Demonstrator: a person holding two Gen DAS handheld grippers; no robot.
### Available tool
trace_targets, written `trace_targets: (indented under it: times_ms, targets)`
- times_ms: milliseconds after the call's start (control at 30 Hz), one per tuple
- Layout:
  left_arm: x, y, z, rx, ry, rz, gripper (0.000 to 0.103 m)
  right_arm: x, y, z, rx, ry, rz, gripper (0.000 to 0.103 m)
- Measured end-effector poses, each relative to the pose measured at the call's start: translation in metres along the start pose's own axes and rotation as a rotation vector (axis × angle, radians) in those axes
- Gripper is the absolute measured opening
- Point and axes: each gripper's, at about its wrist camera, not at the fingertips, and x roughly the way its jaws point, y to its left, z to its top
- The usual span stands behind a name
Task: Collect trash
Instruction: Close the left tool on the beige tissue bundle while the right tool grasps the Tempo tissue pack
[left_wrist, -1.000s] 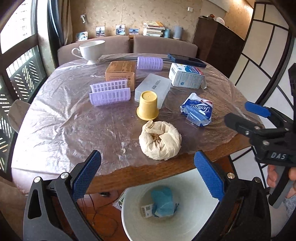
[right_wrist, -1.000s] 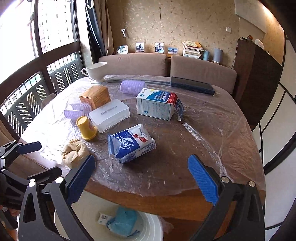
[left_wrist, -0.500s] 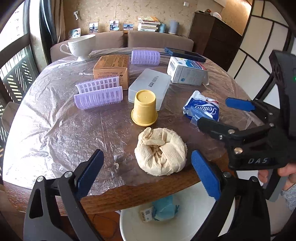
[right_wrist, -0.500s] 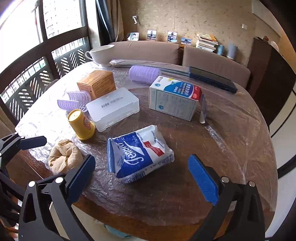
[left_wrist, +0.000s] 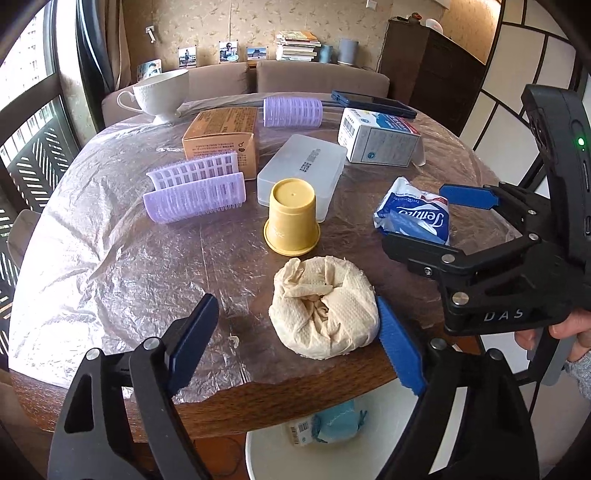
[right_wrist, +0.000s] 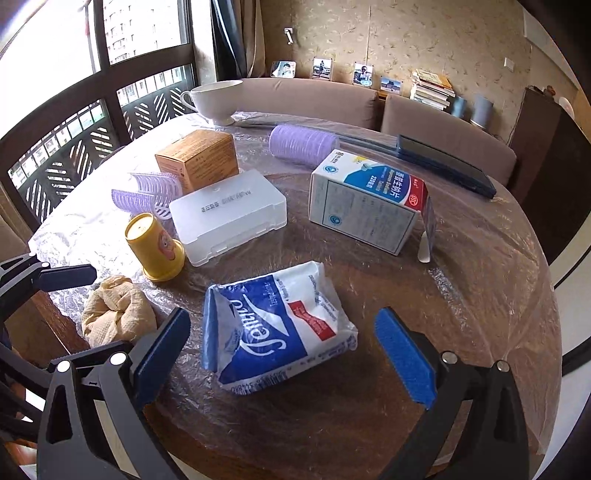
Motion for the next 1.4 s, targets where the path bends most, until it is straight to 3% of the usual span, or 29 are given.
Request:
trace_targets:
  times_ms: [367, 467, 633, 767, 833, 933, 1100, 1400]
  targets:
    - [0.003, 0.002, 0.003, -0.007, 0.001, -0.006, 0.083, 0.003, 0.001, 0.000, -0.011, -0.005, 0.007, 0.097]
    - [0.004, 0.001, 0.004, 0.004, 0.002, 0.000, 0.076, 0.003, 0.001, -0.002, -0.011, -0.006, 0.007, 0.090]
    - [0.004, -0.002, 0.006, 0.030, -0.001, -0.001, 0.064, 0.005, 0.001, -0.005, 0.002, 0.007, 0.018, 0.089]
    - [0.003, -0.006, 0.005, 0.054, -0.005, 0.012, 0.061, 0.003, 0.002, -0.008, -0.004, 0.005, 0.014, 0.088]
    - [0.003, -0.008, 0.004, 0.060, 0.001, 0.001, 0.055, 0.004, 0.001, -0.009, -0.001, 0.011, 0.018, 0.080]
    - [0.002, -0.008, 0.003, 0.058, -0.001, 0.003, 0.054, 0.004, 0.000, -0.008, 0.002, 0.008, 0.016, 0.076]
    - [-0.002, -0.006, 0.003, 0.048, -0.012, 0.005, 0.053, 0.002, -0.002, -0.006, 0.013, 0.006, 0.017, 0.062]
    - [-0.006, 0.002, 0.002, 0.001, -0.017, 0.010, 0.053, -0.008, -0.009, -0.005, 0.062, -0.006, 0.025, 0.061]
